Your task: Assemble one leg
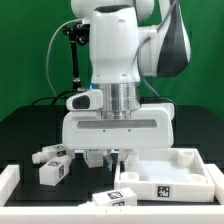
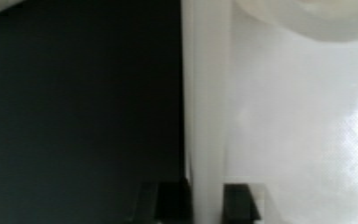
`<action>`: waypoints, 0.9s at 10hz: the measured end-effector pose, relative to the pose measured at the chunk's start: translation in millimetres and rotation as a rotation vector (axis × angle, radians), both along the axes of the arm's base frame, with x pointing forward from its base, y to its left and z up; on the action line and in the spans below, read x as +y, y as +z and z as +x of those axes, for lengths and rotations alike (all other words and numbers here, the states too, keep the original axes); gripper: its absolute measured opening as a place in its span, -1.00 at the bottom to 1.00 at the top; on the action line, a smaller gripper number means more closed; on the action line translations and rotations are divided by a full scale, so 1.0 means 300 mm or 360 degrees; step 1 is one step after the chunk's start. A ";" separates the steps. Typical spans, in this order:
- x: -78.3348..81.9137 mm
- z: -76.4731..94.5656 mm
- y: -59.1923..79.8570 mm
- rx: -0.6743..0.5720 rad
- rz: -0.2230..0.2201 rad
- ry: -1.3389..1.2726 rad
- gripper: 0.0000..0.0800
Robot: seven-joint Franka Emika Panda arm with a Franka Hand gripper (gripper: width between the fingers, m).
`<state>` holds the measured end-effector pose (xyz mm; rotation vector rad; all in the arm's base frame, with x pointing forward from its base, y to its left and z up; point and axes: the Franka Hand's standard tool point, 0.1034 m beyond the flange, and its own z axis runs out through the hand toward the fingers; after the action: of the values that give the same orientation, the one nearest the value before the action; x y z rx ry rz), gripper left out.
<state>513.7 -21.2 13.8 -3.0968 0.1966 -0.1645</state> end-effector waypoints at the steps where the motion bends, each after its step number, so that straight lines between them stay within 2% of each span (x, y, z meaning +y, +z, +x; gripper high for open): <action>1: -0.013 0.014 -0.002 -0.0008 0.0000 -0.0009 -0.86; 4: -0.002 0.064 -0.004 -0.0047 -0.0011 -0.0011 -0.86; 9: -0.006 0.073 -0.003 -0.0054 -0.0016 -0.0010 -0.86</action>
Offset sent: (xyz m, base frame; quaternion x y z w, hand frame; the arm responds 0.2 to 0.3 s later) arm 0.0260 0.0169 -0.0051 -0.0160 0.0309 -0.0490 0.9982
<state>535.6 -23.0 12.9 -3.1009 0.2055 -0.2189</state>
